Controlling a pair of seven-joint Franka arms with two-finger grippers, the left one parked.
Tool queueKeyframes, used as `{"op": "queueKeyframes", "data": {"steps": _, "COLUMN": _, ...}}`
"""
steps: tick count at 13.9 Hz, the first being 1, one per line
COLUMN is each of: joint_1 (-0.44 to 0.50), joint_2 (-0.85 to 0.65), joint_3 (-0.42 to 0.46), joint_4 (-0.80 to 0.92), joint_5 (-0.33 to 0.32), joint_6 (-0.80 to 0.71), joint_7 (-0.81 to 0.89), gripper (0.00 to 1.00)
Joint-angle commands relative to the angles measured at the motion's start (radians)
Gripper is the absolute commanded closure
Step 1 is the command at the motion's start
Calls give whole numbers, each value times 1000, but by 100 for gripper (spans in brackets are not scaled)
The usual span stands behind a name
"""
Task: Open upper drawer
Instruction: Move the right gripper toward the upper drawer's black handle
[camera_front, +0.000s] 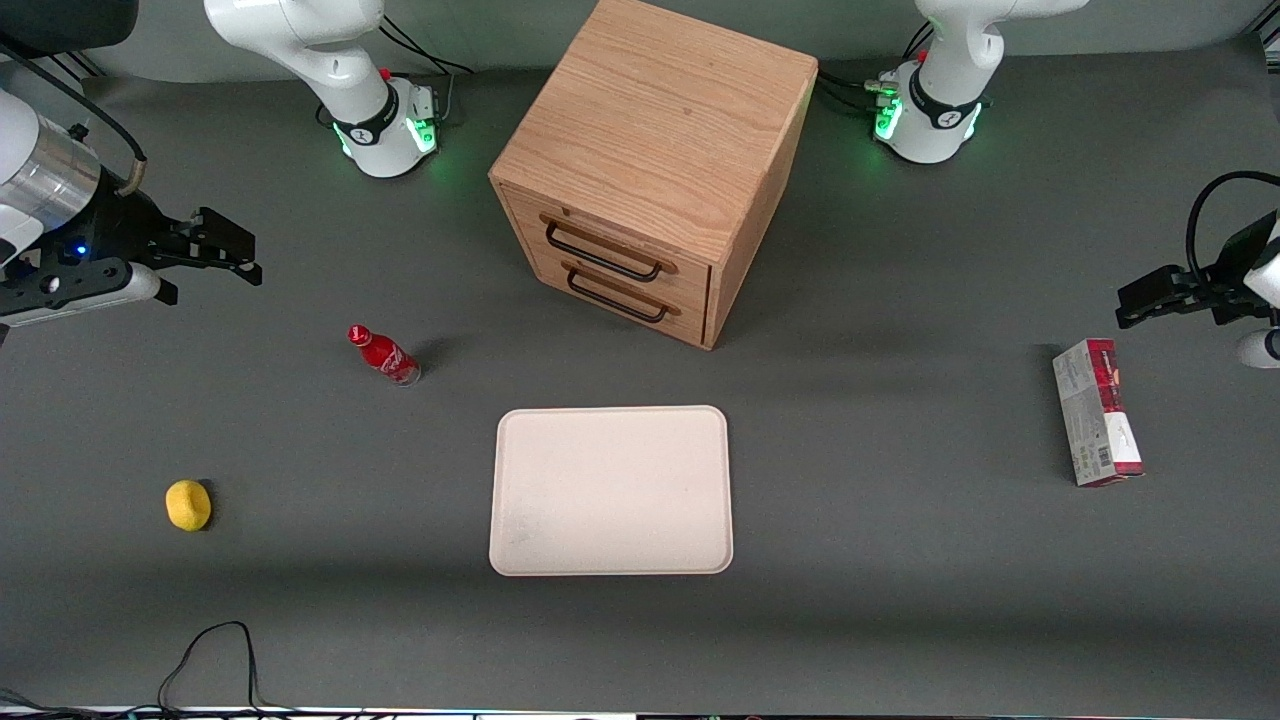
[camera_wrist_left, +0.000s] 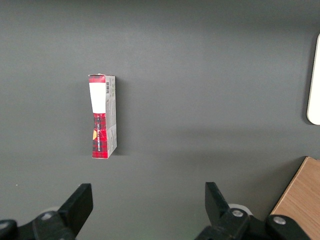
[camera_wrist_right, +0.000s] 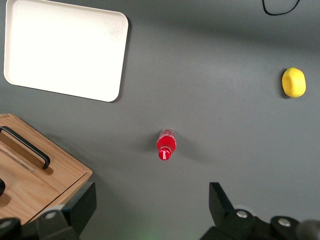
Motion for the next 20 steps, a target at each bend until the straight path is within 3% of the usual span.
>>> {"op": "queueKeyframes", "data": {"steps": 1, "joint_1": 9, "joint_2": 3, "joint_3": -8, "joint_4": 21, "joint_5": 2, "joint_6": -23, "joint_7": 7, "gripper": 0}}
{"op": "queueKeyframes", "data": {"steps": 10, "joint_1": 11, "joint_2": 27, "joint_3": -1, "joint_4": 44, "joint_5": 16, "joint_6": -22, "joint_7": -5, "gripper": 0}}
{"op": "queueKeyframes", "data": {"steps": 15, "joint_1": 144, "joint_2": 69, "joint_3": 4, "joint_4": 59, "joint_5": 16, "joint_6": -22, "joint_7": 9, "gripper": 0}}
{"op": "queueKeyframes", "data": {"steps": 20, "joint_1": 201, "joint_2": 145, "joint_3": 7, "joint_4": 90, "joint_5": 20, "joint_6": -14, "joint_7": 0, "gripper": 0}}
